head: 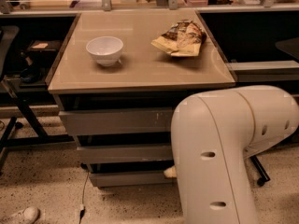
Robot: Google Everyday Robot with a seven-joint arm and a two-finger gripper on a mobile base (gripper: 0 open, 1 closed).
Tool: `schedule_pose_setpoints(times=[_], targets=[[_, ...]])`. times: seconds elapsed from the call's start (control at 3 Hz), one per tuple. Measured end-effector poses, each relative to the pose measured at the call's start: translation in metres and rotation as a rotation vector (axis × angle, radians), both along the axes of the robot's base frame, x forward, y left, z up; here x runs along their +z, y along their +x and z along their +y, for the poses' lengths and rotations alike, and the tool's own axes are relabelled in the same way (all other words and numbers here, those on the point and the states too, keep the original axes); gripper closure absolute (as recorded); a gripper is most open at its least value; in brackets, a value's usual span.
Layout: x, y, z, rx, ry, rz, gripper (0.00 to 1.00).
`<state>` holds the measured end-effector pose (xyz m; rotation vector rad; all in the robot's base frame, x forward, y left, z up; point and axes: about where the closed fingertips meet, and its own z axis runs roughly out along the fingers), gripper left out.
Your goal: Close bottom drawer
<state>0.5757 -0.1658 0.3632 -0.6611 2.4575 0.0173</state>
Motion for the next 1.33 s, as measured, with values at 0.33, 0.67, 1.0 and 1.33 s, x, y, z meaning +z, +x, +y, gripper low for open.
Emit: schedule_pose_setpoints(times=[0.33, 0.67, 1.0, 1.33], targets=[[0.033, -0.002, -0.011, -0.077, 0.010, -0.066, 0.00], [0.033, -0.003, -0.012, -0.078, 0.010, -0.064, 0.00], [0.033, 0.004, -0.022, -0.112, 0.016, -0.054, 0.00], [0.045, -0.026, -0.098, -0.336, 0.017, -0.058, 0.00]])
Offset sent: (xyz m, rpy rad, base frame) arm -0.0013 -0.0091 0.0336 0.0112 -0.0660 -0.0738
